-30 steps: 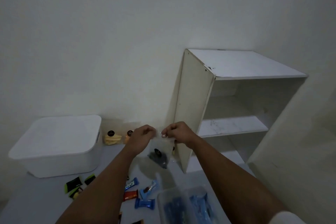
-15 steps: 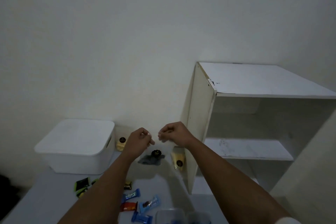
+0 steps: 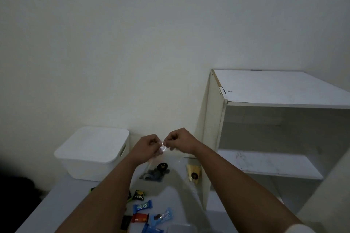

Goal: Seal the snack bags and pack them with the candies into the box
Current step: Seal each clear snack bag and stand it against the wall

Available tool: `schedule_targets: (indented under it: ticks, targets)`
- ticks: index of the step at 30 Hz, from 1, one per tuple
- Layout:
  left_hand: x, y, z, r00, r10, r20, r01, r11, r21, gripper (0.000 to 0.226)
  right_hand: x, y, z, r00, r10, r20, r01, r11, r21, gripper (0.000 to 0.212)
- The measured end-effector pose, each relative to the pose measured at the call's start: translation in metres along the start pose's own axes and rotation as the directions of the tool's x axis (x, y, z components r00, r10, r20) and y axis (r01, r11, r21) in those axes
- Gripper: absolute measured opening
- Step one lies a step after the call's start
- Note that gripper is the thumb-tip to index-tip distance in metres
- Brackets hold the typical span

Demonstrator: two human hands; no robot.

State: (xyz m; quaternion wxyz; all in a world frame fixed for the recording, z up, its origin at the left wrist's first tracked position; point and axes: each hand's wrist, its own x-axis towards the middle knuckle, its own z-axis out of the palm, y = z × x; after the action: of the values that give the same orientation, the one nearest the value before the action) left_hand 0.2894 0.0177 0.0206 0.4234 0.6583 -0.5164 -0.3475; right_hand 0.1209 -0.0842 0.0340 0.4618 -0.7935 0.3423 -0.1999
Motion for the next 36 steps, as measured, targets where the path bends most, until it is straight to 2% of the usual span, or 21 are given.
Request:
schedule_targets:
  ticks: [4,13,20,26,31,36]
  targets:
    - [0.002,-0.002,0.004,1.000,-0.021,-0.019,0.022,1.000,0.010,0.021,0.006,0.004,0.001,1.000,-0.014,0.019,0.015,0.999,-0.036,0.008]
    - [0.007,-0.008,-0.004,0.997,0.068,-0.024,-0.065,0.988,0.137,0.025,0.022,0.010,0.012,0.997,-0.019,0.079,0.030,0.990,-0.136,0.016]
    - [0.011,-0.027,-0.026,0.996,0.066,-0.055,-0.057,0.985,0.160,0.025,0.032,0.013,0.028,0.999,0.008,0.040,-0.006,0.998,-0.064,0.013]
    - [0.019,-0.042,-0.049,0.998,0.036,-0.057,-0.031,0.995,0.093,0.024,0.041,0.005,0.041,1.000,0.021,0.019,-0.019,0.991,-0.132,0.017]
    - [0.026,-0.044,-0.073,0.999,-0.014,-0.046,0.011,0.997,-0.074,0.021,0.060,-0.010,0.062,1.000,0.016,-0.016,-0.018,0.996,-0.087,0.013]
    - [0.035,-0.057,-0.100,1.000,-0.018,0.018,0.020,0.990,-0.140,0.017,0.072,-0.026,0.080,0.996,0.070,-0.046,-0.073,0.996,-0.058,0.013]
